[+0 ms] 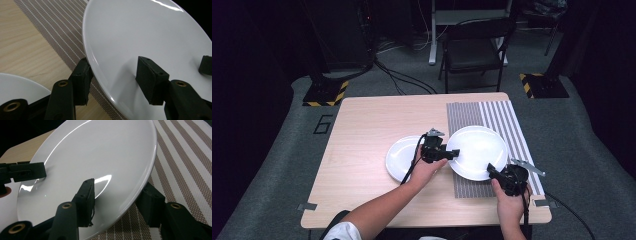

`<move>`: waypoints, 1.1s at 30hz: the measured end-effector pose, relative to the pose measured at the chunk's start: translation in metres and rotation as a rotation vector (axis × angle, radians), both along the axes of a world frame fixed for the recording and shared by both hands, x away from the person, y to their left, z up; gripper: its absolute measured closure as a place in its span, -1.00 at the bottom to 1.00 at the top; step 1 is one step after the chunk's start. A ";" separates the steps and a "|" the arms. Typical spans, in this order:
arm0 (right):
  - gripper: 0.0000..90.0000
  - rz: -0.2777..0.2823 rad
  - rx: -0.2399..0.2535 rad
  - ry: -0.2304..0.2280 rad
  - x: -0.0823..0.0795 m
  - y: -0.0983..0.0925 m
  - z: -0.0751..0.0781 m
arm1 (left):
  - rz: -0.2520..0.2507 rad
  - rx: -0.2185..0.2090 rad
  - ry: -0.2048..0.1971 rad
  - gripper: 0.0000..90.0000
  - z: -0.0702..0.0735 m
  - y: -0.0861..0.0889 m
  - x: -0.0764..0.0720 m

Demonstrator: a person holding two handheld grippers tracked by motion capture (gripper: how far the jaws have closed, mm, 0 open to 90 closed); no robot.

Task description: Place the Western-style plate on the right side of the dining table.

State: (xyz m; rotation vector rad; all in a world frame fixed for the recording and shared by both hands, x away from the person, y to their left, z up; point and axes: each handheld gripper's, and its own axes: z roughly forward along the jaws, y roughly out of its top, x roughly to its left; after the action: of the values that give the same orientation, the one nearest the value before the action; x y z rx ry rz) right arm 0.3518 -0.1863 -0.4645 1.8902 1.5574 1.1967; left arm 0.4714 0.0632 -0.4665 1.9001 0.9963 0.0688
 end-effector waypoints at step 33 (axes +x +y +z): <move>0.11 -0.060 0.024 0.008 -0.006 -0.020 -0.003 | -0.044 0.016 -0.005 0.08 0.002 -0.022 0.002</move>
State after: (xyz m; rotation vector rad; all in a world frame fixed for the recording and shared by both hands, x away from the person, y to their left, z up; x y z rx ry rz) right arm 0.3461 -0.2065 -0.4673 1.9447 1.4860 1.1886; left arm 0.4738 0.0410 -0.4646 1.9348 0.9527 0.0560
